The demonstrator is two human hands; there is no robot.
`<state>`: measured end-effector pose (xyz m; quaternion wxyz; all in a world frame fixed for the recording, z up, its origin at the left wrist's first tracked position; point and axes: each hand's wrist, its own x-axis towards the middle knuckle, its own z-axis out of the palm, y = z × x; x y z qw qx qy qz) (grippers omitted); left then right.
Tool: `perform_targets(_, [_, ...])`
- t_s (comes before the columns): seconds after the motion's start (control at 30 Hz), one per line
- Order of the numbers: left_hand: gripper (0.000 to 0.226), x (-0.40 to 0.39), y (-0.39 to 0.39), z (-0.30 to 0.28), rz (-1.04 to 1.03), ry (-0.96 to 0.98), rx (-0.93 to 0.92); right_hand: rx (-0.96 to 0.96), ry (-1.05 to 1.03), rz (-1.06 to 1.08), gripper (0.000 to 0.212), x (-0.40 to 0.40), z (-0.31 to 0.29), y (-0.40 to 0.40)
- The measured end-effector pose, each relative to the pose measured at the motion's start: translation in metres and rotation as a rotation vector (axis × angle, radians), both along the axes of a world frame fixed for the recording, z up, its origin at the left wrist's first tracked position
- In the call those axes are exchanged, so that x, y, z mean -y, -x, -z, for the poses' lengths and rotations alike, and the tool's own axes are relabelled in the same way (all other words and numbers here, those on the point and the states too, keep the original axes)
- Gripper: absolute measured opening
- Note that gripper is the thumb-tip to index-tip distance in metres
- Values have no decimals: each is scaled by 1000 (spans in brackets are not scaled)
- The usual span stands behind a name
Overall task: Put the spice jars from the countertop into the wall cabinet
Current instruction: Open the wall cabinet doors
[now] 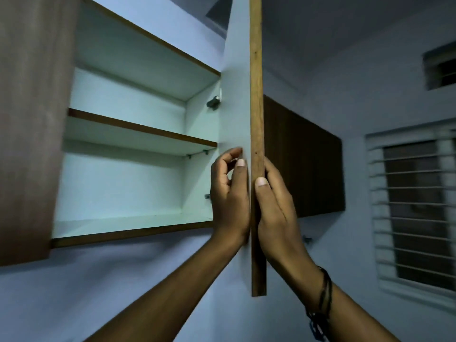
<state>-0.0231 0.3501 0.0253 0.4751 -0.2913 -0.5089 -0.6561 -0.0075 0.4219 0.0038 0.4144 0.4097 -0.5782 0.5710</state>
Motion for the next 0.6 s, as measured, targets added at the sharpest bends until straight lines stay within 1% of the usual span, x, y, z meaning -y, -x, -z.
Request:
perform_targets(0.13, [45,-49,16,0,-41,91,-41,43,38,34,40,-49,-2,5])
perform_targets(0.27, [55,-91,42,2,-118,193,-64,121,80,96,37,-90,-2,15])
perform_targets(0.4, [64,-126,77,11,-328,383,-107,188,157,223,33,-125,2,36])
perform_targets(0.5, [64,-149,104,19,-493,531,-123,218,236,343,34,-148,7,59])
perform_targets(0.6, [66,-169,129,26,-616,665,-108,272,358,393,35,-169,11,82])
